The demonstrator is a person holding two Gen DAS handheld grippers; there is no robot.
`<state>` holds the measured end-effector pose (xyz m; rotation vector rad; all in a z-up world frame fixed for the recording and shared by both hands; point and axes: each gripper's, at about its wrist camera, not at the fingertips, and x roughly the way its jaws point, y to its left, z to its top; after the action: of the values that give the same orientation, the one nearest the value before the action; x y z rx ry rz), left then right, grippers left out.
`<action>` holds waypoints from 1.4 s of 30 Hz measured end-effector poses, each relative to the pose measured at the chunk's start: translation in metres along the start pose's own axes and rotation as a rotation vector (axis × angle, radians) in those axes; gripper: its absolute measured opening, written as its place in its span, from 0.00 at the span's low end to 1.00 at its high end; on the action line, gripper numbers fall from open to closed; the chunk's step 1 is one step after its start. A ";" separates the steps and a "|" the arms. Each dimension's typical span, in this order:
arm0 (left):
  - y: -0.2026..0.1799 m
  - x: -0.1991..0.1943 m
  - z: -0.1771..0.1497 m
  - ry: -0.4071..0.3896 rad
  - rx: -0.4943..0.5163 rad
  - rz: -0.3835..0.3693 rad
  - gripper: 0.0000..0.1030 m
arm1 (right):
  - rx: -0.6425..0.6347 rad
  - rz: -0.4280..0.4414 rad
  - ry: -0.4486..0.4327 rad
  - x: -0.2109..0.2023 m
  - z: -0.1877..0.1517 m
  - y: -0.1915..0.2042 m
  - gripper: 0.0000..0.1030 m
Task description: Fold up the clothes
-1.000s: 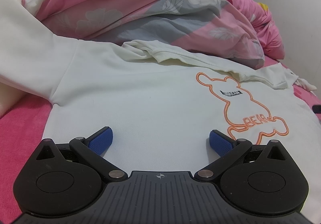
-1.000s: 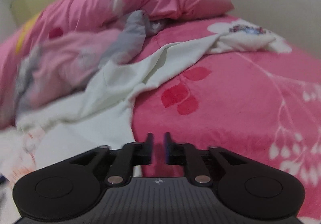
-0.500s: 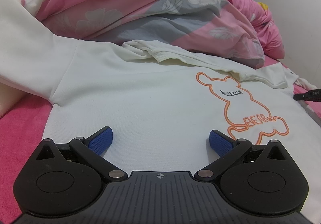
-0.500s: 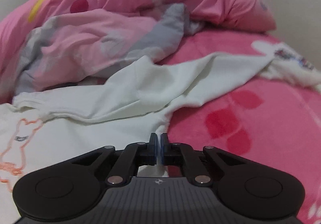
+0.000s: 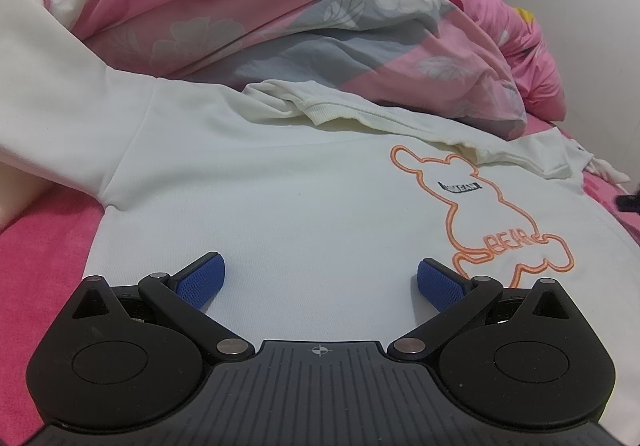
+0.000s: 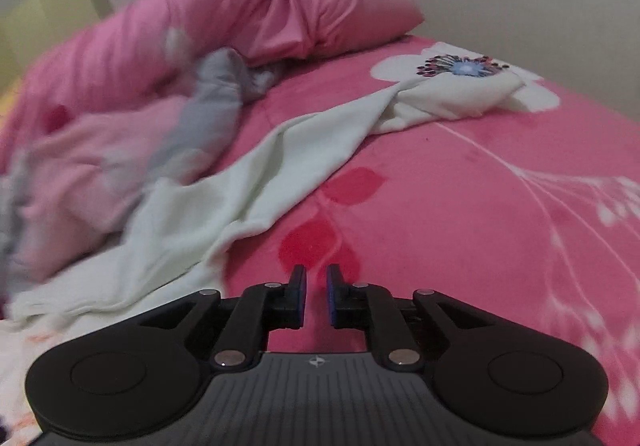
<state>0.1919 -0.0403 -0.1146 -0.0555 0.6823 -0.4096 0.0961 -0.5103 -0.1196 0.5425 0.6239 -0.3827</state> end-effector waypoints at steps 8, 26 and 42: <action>0.000 -0.001 0.000 0.000 0.003 0.003 1.00 | -0.335 0.230 0.127 -0.085 -0.079 0.015 0.11; 0.000 -0.001 0.000 -0.001 0.000 0.000 1.00 | -0.674 0.122 0.156 -0.140 -0.146 0.017 0.13; 0.001 -0.001 0.000 -0.003 -0.007 -0.004 1.00 | -0.780 0.043 0.206 -0.167 -0.170 0.010 0.23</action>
<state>0.1917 -0.0395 -0.1140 -0.0638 0.6806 -0.4115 -0.1002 -0.3747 -0.1252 -0.1558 0.8932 -0.0217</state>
